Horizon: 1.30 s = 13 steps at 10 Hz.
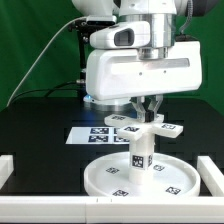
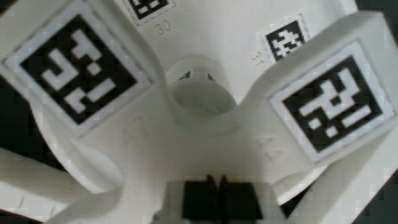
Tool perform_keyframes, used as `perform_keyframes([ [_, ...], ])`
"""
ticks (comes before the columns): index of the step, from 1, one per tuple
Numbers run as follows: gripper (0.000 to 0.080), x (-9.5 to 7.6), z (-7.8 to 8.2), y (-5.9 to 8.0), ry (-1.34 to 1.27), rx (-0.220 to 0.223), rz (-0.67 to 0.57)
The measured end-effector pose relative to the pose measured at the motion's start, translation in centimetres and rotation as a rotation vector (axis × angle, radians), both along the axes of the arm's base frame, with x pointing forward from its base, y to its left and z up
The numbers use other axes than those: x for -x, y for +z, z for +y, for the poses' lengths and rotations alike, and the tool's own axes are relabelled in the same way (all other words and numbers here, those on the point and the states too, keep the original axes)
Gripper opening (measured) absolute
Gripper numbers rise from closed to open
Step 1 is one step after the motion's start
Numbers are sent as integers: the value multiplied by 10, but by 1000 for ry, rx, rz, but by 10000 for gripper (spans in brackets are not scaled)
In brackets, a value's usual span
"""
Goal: Assemble round table
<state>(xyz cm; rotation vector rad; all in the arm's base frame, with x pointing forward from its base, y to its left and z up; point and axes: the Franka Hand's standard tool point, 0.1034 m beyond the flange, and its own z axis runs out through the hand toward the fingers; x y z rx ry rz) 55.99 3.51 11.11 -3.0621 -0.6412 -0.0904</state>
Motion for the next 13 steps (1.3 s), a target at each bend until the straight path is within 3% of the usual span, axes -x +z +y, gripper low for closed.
perform_keyframes([
  [3, 1, -6, 3, 13, -105, -18, 56],
  [5, 264, -8, -6, 15, -135, -20, 59],
  [6, 264, -8, -9, 14, -147, -19, 61],
  [7, 464, -8, -13, 13, -177, -28, 66],
  [8, 464, -8, -14, 13, -176, -27, 65],
  [9, 606, -8, -14, 13, -176, -27, 65],
  [13, 649, -4, -11, 1, -210, -22, 83],
])
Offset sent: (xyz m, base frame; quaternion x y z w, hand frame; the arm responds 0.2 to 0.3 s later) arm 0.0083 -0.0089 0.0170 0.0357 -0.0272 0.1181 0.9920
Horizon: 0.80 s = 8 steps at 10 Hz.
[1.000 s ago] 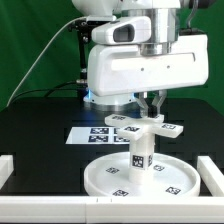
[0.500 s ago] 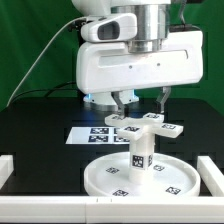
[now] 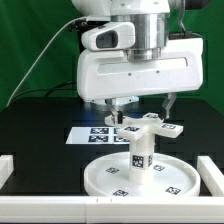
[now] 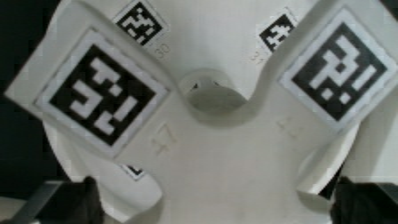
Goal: Assemble round table
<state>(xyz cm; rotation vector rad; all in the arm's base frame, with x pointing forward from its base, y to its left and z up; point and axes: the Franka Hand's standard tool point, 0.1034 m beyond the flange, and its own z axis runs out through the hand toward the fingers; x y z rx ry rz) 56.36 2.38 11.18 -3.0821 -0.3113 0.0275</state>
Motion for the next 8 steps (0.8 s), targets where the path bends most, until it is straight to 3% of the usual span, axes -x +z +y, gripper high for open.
perform_keyframes([
  [5, 649, 3, 3, -9, -4, 4, 9],
  [7, 601, 3, 3, -9, -5, 4, 9],
  [8, 432, 3, 2, -9, -5, 4, 9],
])
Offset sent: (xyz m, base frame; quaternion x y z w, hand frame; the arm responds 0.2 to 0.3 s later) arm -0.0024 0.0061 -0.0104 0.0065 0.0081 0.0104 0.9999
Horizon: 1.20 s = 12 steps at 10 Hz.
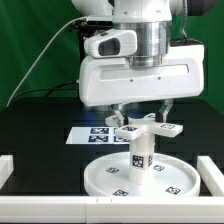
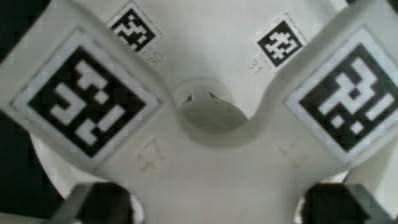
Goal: Assemble round table
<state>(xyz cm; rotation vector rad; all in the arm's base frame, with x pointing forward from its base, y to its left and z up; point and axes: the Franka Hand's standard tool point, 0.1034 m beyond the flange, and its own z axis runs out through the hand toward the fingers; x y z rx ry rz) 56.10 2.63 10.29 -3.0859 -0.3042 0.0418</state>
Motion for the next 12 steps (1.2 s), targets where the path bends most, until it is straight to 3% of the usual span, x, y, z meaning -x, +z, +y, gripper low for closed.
perform_keyframes([
  [4, 435, 0, 1, 0, -117, 6, -18],
  [6, 435, 0, 2, -1, -423, 2, -7],
  [8, 436, -1, 3, -1, -799, -39, 22],
  [9, 436, -1, 5, -1, -914, -55, 39],
  [12, 437, -1, 9, -1, -1086, -50, 54],
])
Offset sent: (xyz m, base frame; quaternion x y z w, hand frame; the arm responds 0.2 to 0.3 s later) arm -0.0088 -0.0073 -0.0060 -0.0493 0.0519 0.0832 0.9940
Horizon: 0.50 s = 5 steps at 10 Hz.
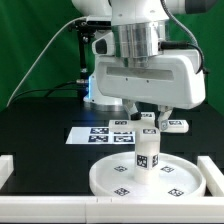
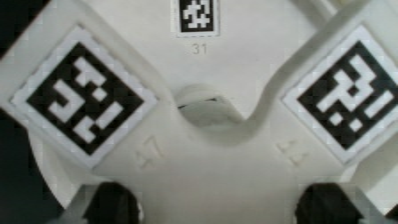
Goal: Assemble round table
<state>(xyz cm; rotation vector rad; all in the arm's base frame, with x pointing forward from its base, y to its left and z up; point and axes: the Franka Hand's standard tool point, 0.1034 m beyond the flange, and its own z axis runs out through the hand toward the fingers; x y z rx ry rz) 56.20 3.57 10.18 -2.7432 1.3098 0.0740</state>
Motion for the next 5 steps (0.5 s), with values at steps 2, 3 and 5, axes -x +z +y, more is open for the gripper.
perform_keyframes([
  [2, 437, 0, 1, 0, -122, -1, 12],
  [3, 437, -1, 1, 0, -284, -10, 20],
  [5, 438, -2, 1, 0, -343, -11, 25],
])
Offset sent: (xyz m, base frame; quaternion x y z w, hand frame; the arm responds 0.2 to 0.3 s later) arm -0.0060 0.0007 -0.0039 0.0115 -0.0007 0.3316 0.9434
